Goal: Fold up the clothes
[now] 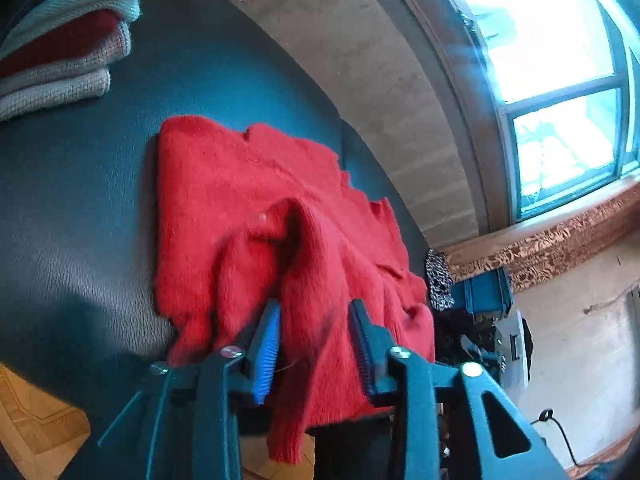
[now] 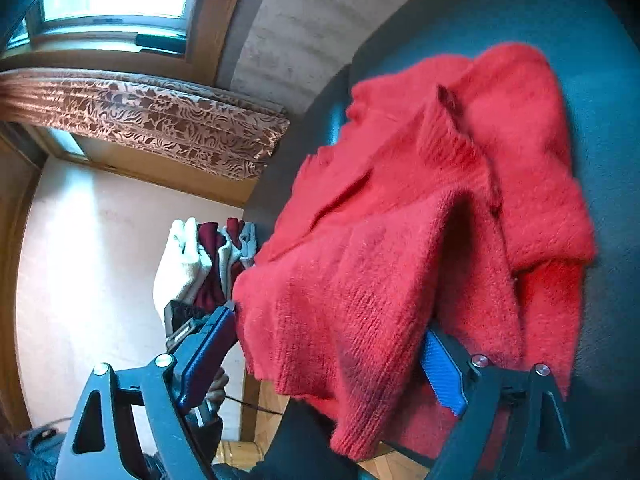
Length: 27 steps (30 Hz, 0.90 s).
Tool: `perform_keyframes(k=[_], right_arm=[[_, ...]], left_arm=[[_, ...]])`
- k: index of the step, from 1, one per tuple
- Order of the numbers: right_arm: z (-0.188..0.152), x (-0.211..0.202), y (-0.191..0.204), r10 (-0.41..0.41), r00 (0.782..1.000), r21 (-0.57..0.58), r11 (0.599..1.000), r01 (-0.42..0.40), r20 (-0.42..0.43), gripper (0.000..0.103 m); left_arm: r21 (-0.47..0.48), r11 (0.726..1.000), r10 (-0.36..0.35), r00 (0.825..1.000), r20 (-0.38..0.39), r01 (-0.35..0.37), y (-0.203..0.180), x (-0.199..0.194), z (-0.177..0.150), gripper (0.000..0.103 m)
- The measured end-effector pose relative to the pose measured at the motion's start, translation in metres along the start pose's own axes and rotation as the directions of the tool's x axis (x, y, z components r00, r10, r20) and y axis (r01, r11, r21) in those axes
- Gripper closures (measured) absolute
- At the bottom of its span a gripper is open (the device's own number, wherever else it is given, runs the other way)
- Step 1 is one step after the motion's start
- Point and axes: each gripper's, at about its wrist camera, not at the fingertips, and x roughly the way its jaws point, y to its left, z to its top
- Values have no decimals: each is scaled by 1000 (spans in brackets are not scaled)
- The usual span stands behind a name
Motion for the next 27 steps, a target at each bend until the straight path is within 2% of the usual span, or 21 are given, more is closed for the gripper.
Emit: perform_keyframes(k=[4, 9, 11, 12, 14, 16, 18, 21, 25, 27], right_arm=[[4, 4, -1, 5, 1000, 7, 1000, -5, -1, 8], [17, 5, 12, 51, 997, -34, 998, -53, -52, 5], [26, 3, 15, 117, 992, -23, 993, -118, -41, 5], [33, 1, 14, 166, 986, -6, 986, -166, -3, 5], [49, -6, 7, 242, 964, 36, 968, -247, 113, 4], [65, -14, -6, 251, 935, 83, 957, -279, 251, 1], [73, -16, -22, 203, 926, 132, 958, -256, 319, 1], [77, -16, -33, 160, 929, 164, 961, -224, 334, 1], [70, -19, -24, 106, 947, 88, 986, -138, 304, 1], [66, -22, -16, 58, 955, 38, 997, -72, 290, 1]], left_arm=[[30, 999, -15, 999, -47, 16, -4, 2, -6, 64], [109, 983, -135, 983, -122, 148, -34, 25, 9, 72], [62, 969, -235, 968, -91, 241, -30, 20, 24, 72], [31, 962, -270, 961, -62, 272, -27, 19, 32, 72], [-63, 958, -277, 960, 47, 280, -12, 19, 51, 72], [-150, 947, -264, 953, 150, 285, 2, 19, 70, 71], [-190, 957, -180, 962, 206, 220, 14, 17, 80, 70], [-182, 974, -97, 977, 190, 133, 18, 17, 83, 68], [-153, 988, 7, 988, 157, 18, 23, 16, 76, 67], [-114, 991, 82, 983, 162, -64, 21, 15, 73, 67]])
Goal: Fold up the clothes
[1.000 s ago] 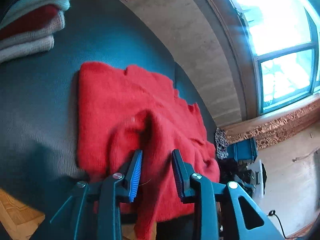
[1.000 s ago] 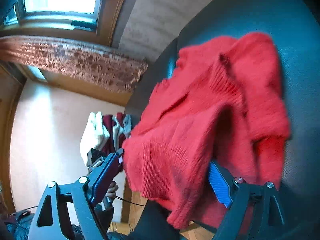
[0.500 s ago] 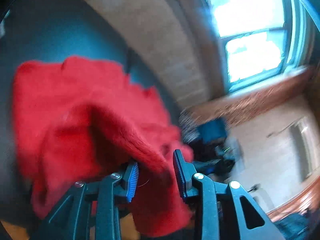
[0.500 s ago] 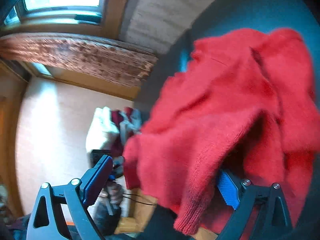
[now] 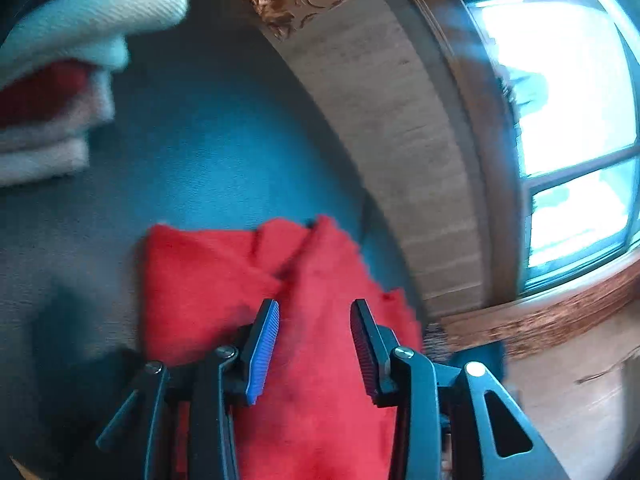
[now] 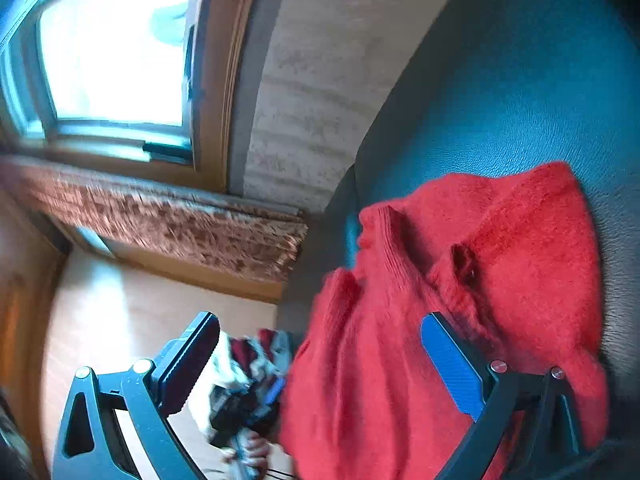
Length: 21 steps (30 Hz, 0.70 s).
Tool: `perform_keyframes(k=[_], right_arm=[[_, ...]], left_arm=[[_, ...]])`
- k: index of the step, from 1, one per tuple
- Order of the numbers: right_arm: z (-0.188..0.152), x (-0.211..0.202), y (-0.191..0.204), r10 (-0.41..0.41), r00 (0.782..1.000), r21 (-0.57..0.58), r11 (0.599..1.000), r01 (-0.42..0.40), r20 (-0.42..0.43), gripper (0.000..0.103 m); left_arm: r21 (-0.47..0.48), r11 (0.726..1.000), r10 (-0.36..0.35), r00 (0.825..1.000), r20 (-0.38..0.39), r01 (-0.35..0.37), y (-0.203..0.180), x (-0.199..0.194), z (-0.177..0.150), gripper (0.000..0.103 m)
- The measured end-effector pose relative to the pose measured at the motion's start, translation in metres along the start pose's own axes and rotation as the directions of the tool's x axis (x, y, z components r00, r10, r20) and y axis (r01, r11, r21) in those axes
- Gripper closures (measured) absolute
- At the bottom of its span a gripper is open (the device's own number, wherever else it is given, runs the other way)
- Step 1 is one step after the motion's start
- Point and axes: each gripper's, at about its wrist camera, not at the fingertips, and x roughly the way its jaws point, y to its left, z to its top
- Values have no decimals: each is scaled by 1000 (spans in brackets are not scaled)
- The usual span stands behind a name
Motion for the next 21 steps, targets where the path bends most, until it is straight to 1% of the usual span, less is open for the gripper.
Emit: perform_keyframes(k=[2, 4, 5, 6, 8, 9, 10, 11, 12, 13, 15, 16, 17, 18, 19, 20, 21], right_arm=[[-4, 0, 16, -108, 994, -116, 987, 107, -3, 1], [-6, 5, 33, -212, 977, -233, 950, 209, 10, 1], [-6, 8, 42, -255, 966, -298, 921, 251, 25, 1], [-5, 12, 51, -297, 954, -368, 883, 293, 47, 1], [-1, 25, 60, -369, 927, -455, 815, 360, 71, 2], [2, 35, 60, -420, 904, -488, 774, 403, 80, 7], [5, 46, 60, -475, 876, -519, 728, 448, 91, 21], [9, 56, 57, -510, 857, -538, 701, 468, 81, 29], [12, 67, 53, -538, 840, -552, 682, 479, 64, 41], [15, 78, 49, -566, 823, -567, 663, 489, 48, 48], [15, 98, 40, -633, 774, -610, 602, 516, 30, 51], [14, 108, 36, -665, 746, -632, 569, 527, 24, 55], [13, 111, 34, -672, 740, -642, 558, 525, 20, 59], [12, 112, 33, -671, 741, -648, 556, 520, 18, 69], [10, 114, 32, -670, 742, -655, 554, 514, 16, 71], [9, 114, 33, -672, 740, -665, 542, 514, 24, 75], [8, 113, 37, -676, 736, -679, 523, 516, 39, 91]], left_arm=[[76, 995, 56, 998, 13, -57, -7, -3, 0, 66], [163, 981, 103, 994, 27, -107, -21, 0, 0, 64], [224, 964, 137, 990, 38, -142, -28, 3, 0, 64], [267, 949, 163, 986, 48, -170, -34, 6, 0, 63], [347, 913, 204, 977, 63, -213, -46, 16, 2, 62], [378, 897, 222, 973, 64, -230, -50, 23, 3, 60], [403, 882, 239, 969, 60, -243, -53, 30, 4, 60], [421, 873, 253, 966, 46, -249, -56, 39, 6, 59], [436, 865, 264, 964, 30, -250, -57, 47, 9, 59], [448, 861, 266, 964, 9, -242, -55, 51, 12, 59], [464, 856, 276, 961, -33, -229, -53, 63, 16, 53], [466, 856, 285, 957, -58, -226, -51, 71, 17, 53], [460, 861, 291, 952, -97, -217, -48, 79, 18, 53], [453, 872, 277, 950, -145, -186, -46, 84, 16, 54], [459, 872, 275, 947, -167, -172, -45, 87, 14, 57], [491, 849, 295, 946, -136, -195, -48, 85, 12, 79], [521, 825, 315, 943, -104, -218, -50, 84, 11, 97]])
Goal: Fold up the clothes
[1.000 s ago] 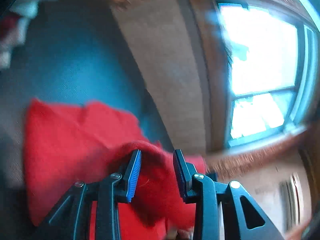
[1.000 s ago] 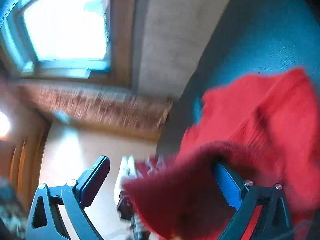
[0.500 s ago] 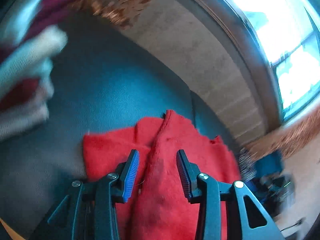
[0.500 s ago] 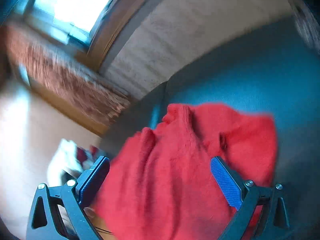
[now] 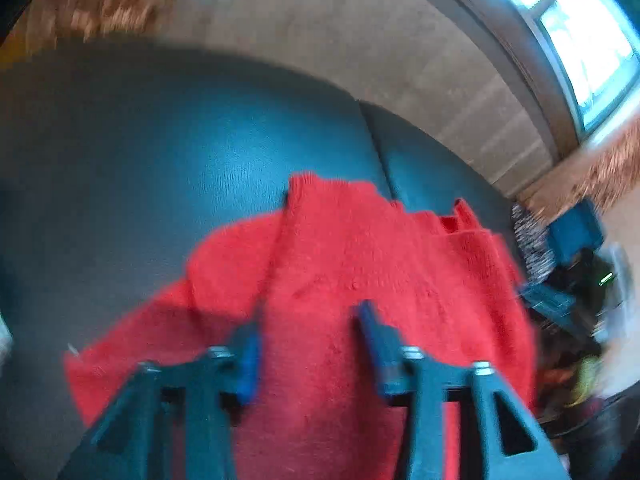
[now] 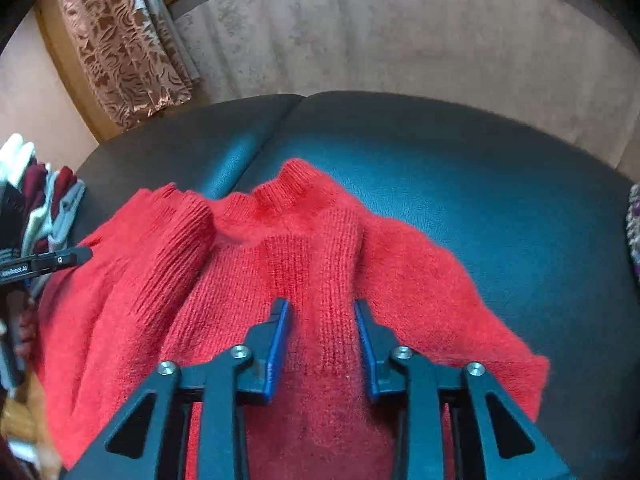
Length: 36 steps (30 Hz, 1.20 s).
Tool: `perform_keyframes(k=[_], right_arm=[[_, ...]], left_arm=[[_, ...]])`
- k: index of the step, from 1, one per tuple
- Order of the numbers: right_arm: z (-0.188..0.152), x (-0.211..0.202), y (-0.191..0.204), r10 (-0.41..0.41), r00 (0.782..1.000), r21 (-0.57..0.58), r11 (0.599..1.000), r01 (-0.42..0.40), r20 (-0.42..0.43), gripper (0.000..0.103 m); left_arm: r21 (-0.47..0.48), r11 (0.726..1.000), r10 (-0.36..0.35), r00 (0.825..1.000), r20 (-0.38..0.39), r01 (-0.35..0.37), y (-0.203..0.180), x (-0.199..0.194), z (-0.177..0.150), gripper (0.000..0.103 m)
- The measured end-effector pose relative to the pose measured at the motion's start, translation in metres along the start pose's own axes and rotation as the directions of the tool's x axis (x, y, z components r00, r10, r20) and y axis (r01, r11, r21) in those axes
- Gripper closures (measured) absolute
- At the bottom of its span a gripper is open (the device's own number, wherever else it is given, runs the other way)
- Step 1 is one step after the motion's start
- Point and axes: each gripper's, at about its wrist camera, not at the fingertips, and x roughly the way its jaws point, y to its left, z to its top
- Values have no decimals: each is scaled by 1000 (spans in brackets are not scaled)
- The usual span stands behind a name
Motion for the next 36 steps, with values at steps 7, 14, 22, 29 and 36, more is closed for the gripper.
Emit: perform_keyframes(k=[7, 14, 22, 29, 36], right_arm=[[16, -39, -8, -98, 987, 11, 995, 97, 128, 94], [0, 11, -34, -66, 995, 212, 976, 47, 81, 94], [-3, 12, -53, 21, 993, 280, 959, -54, 119, 88], [-29, -61, -77, 202, 949, 298, 915, -271, 244, 29], [-125, -99, -85, 395, 909, 228, 880, -416, 130, 17]], left_arm=[[-195, 980, 81, 977, 196, -43, 32, -42, -31, 98], [-185, 955, 267, 940, 210, -230, 38, -23, -71, 97], [-169, 948, 298, 938, 180, -269, 32, -13, -54, 88], [-64, 946, 320, 888, 329, -317, -27, -63, -55, 83], [319, 933, 82, 962, 262, -166, -149, -21, -61, 82]])
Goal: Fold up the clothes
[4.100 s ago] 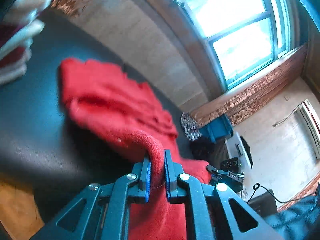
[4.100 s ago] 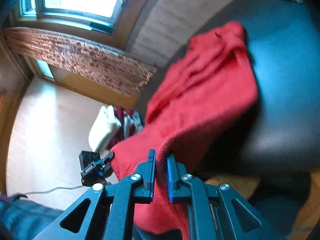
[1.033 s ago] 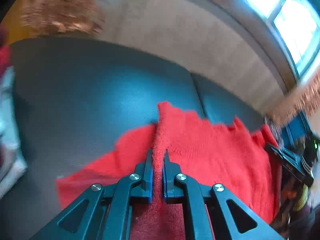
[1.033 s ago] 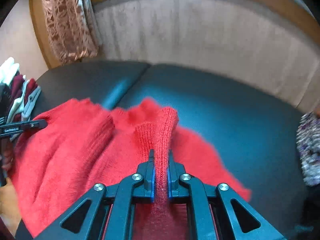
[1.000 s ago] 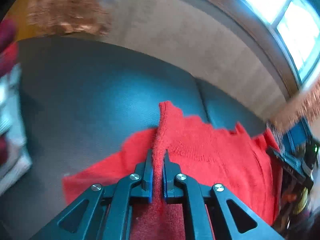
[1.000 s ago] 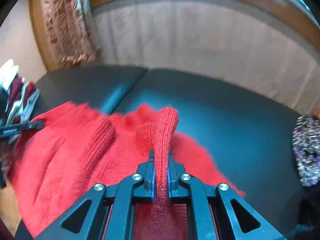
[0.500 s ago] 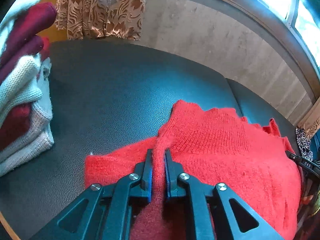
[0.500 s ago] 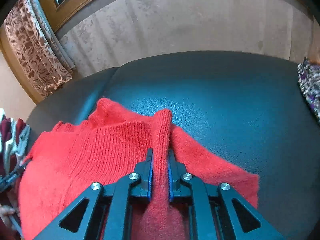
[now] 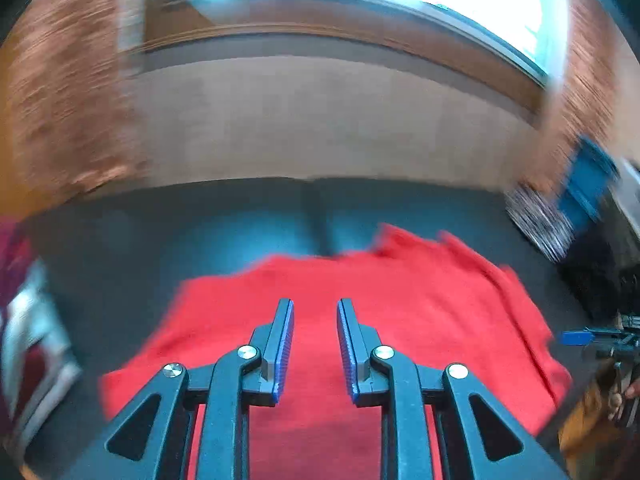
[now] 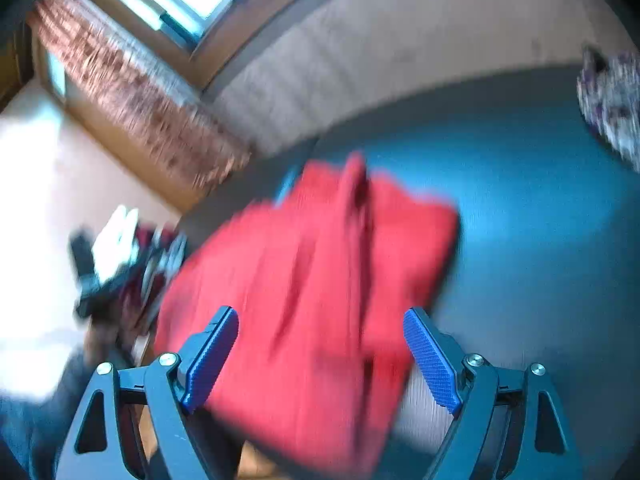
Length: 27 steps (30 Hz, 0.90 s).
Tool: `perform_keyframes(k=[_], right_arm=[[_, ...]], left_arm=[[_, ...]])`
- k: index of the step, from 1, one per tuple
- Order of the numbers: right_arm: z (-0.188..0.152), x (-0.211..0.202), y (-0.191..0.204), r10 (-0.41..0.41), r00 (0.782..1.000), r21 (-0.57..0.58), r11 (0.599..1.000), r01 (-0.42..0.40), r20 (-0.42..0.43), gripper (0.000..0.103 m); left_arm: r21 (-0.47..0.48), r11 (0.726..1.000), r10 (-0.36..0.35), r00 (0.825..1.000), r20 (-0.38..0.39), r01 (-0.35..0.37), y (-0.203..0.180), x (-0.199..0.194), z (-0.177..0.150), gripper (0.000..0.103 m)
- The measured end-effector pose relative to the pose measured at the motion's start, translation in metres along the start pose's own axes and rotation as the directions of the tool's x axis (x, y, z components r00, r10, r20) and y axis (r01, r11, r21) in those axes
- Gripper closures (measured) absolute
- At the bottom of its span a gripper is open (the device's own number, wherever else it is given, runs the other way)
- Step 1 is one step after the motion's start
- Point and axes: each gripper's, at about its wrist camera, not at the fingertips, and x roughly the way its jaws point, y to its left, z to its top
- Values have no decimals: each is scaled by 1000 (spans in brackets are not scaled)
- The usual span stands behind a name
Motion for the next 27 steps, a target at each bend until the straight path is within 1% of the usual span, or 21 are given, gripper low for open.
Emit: perform_keyframes(k=[2, 3, 5, 7, 10, 12, 14, 16, 18, 20, 21, 22, 24, 27], right_arm=[[-25, 1, -1, 5, 998, -25, 1000, -6, -66, 17], [-32, 3, -2, 0, 997, -36, 999, -3, -83, 17], [-36, 4, -4, 19, 998, -42, 999, -22, -67, 17], [-30, 5, -5, 50, 998, -44, 998, -52, -39, 17], [-17, 12, -5, 81, 996, -71, 994, -82, -21, 17], [-6, 17, -5, 102, 994, -87, 991, -104, -25, 17], [-8, 22, -1, 140, 989, -102, 984, -143, -39, 17], [-8, 31, 5, 192, 978, -108, 974, -200, -82, 16], [-7, 40, 8, 209, 969, -110, 968, -224, -128, 14], [-7, 48, 11, 221, 960, -110, 964, -242, -174, 13], [-5, 44, 8, 212, 962, -107, 967, -232, -171, 13], [-2, 37, 4, 200, 967, -103, 971, -217, -158, 12], [3, 25, -11, 230, 965, -50, 970, -238, -122, 8], [3, 26, -24, 269, 954, 10, 963, -270, -129, 7]], left_arm=[[87, 994, -58, 997, -41, 62, -41, 21, 2, 82], [117, 989, -81, 995, -60, 88, -58, 31, 3, 82], [151, 981, -109, 991, -81, 121, -81, 48, 9, 82], [181, 975, -116, 990, -87, 130, -101, 60, 18, 82], [215, 967, -121, 988, -92, 138, -115, 78, 31, 82], [238, 961, -116, 987, -107, 139, -120, 92, 36, 82], [255, 956, -117, 985, -123, 146, -126, 102, 38, 82], [277, 948, -119, 983, -141, 155, -134, 113, 36, 82], [301, 941, -110, 980, -165, 156, -141, 125, 33, 82], [293, 943, -113, 980, -164, 158, -139, 133, 29, 80], [275, 947, -125, 979, -160, 166, -136, 135, 27, 79], [241, 953, -147, 976, -164, 184, -131, 137, 27, 78], [172, 960, -192, 967, -170, 221, -120, 142, 27, 71], [70, 960, -255, 949, -187, 272, -106, 150, 31, 71]])
